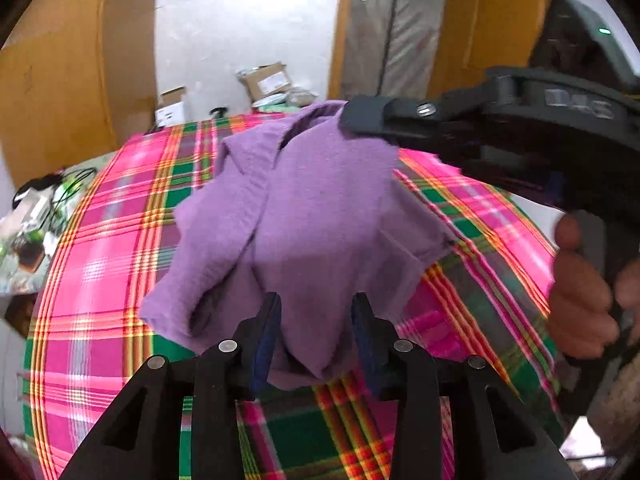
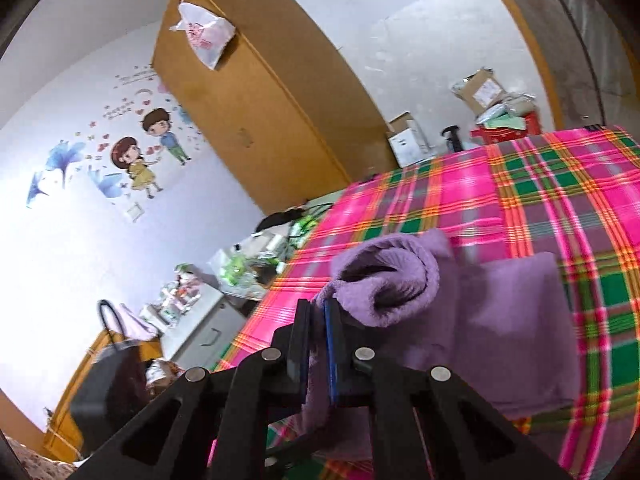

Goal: Fold clothes

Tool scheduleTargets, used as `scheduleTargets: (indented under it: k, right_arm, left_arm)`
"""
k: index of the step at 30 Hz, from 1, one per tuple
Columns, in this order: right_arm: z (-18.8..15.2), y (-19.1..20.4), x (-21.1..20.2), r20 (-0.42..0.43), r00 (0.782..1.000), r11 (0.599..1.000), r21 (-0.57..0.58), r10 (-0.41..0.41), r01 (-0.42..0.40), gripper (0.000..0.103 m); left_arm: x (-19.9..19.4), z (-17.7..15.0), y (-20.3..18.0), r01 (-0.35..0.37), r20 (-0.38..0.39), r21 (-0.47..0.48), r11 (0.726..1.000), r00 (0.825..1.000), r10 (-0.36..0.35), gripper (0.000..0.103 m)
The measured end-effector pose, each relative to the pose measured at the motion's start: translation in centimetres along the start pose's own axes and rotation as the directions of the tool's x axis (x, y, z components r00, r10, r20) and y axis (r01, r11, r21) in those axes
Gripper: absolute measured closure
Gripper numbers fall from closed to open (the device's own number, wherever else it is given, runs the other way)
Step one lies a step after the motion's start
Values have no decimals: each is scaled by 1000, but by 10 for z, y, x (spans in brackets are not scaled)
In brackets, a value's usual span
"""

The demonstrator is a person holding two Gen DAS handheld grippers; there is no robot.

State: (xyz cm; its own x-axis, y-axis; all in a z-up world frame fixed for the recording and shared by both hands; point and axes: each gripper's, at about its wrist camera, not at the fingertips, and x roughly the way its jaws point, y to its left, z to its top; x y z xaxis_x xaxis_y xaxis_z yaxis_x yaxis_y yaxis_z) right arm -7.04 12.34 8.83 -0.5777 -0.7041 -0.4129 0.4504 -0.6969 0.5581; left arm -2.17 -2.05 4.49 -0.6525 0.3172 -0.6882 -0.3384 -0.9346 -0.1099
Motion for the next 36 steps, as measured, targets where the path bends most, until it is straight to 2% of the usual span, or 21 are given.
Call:
scheduleTargets:
  k: [3,6,9,10,15,17,19,22,25,28,31,34,35,36]
  right_arm:
    - [-4,6,2,-32,998,999,-9,50,-51,96]
    - [-9,8,3,-58,996,998,-22,64,-66,96]
    - [-11,4,4,-78,995,998,-8,69,-69,95]
    - [-12,2,4,-81,995,998,-10,63,-64,94]
    - [-15,-13,-3,-106,994,1000,-24,12,-15,92]
    - [-17,-26,-12,-96,994,999,-23,-50,48,90]
    - [-18,-40,-20,-85,990,993,-19,-116,115,84]
    - [-22,-72,-33,-76,959,961,15,-274,276,79]
    - [-28,-104,-43,-88,884,886,34,-459,463,69]
    - [-32,-126,-40,-143,862,864,70,-486,499,68]
    - [-35,-137,-31,-182,868,870,98,-461,483,67]
    - [-40,-139,-26,-181,898,896,127,-402,426,67]
    - [-40,-137,-24,-181,907,905,128,-381,406,67]
    - [-40,-135,-23,-180,910,909,122,-374,398,75]
  left_arm:
    - [6,6,8,-16,-3,-43,999,1000,16,65]
    - [11,9,20,-19,-9,-109,994,1000,19,66]
    - [14,12,33,-8,-8,-180,984,1000,7,90]
    - [13,13,37,-5,-3,-196,981,1000,4,93]
    - [10,16,50,-14,26,-248,969,999,21,96]
    - [9,16,56,-16,34,-267,963,999,26,96]
    - [9,17,60,-16,39,-281,960,999,28,96]
    - [8,20,64,-14,55,-296,955,998,32,96]
    - [7,24,71,-18,70,-310,950,997,42,96]
    - [8,25,74,-24,74,-328,944,996,51,96]
    - [12,26,73,-30,67,-327,944,996,55,96]
    - [12,25,73,-32,65,-329,944,996,57,96]
    - [12,25,72,-33,65,-329,944,996,57,96]
    - [11,26,71,-32,67,-329,944,996,57,96]
